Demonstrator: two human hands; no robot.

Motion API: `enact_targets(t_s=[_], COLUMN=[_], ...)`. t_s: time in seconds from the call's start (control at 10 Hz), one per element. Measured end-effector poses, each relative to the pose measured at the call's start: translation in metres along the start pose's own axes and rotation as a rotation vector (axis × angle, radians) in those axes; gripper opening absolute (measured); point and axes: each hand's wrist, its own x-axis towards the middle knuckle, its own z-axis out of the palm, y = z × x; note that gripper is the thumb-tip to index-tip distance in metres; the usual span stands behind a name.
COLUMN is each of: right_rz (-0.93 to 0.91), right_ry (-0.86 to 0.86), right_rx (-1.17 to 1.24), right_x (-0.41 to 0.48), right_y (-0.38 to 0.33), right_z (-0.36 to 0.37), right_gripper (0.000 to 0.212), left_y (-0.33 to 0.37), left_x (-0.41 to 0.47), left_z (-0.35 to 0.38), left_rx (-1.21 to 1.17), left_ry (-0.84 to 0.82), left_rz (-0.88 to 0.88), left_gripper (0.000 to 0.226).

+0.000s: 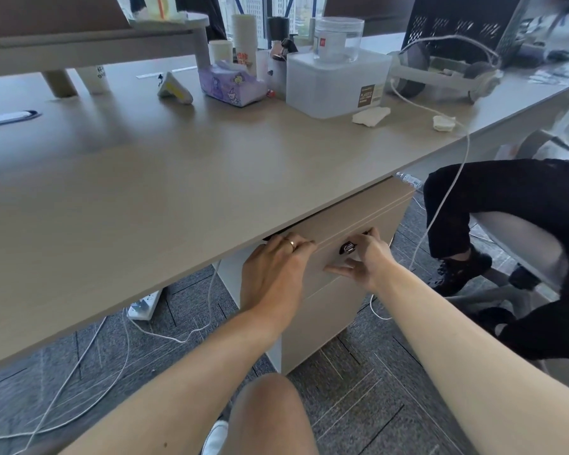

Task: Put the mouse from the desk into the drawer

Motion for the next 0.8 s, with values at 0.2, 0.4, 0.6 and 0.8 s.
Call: enact_targets(t_s=[0.2,0.4,0.6,0.8], right_rz=[-0.012,-0.277,-0.296,-0.349], right_ry=[-0.006,-0.032,-0.120,-0.107], right_rx=[-0.215,-1.046,-1.603,-1.794], right_x=[-0.025,-0.064,-0.118,-0.168], right_y=[-0.014,-0.030,-0.040,-0.033], right_z=[-0.002,-0.020,-0.057,-0.080], right_gripper=[0.040,0.072,0.081,0.098], left_y=[0.002,0.001,0.006,0.020], left_x=[-0.001,0.010,-0.006,-0.029], left_z=[-0.002,-0.017,-0.037,-0.061], left_rx=[0.021,0.015,0.072,0.054], left_ry=[-0.013,-0.218,-0.554,-0.564], left_rz=[0.011,0.051,0.017,-0.044], left_gripper=[0.071,0.056,0.094,0.106])
